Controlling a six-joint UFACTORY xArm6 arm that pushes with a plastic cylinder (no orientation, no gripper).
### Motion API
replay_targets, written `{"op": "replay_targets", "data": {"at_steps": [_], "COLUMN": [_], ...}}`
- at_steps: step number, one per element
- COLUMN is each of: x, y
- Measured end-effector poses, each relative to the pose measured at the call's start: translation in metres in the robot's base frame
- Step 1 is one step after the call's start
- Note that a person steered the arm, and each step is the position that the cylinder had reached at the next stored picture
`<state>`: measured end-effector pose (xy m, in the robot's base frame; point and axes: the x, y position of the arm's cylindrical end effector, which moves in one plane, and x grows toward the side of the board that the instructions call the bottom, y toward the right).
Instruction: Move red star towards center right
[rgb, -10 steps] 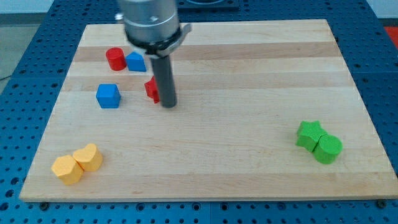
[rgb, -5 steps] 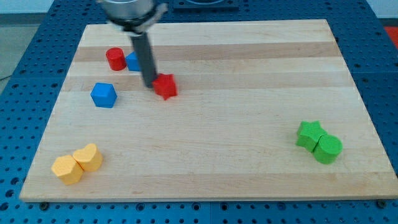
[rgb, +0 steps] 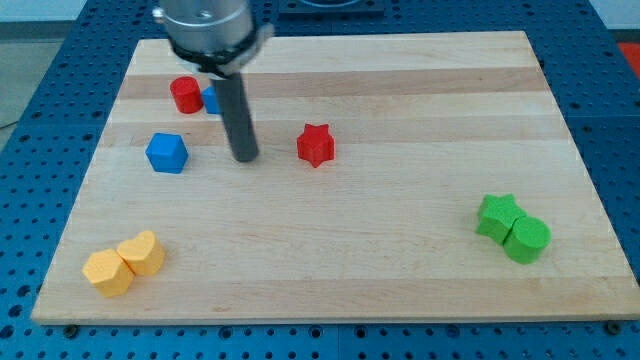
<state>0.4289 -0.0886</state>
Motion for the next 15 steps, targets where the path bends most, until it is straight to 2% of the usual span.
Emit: {"op": "replay_targets", "data": {"at_steps": [2, 3, 4, 5, 6, 7, 8, 9, 10, 11, 12, 14, 15], "x": [-0.002, 0.000, 0.003, 0.002, -0.018, -0.031, -0.032, -0.033, -0.043, -0.085, -0.097, -0.045, -0.054], "y": [0.184, 0.176, 0.103, 0.058, 0.060, 0.120, 0.212, 0.236, 0.184, 0.171, 0.206, 0.276, 0.275]}}
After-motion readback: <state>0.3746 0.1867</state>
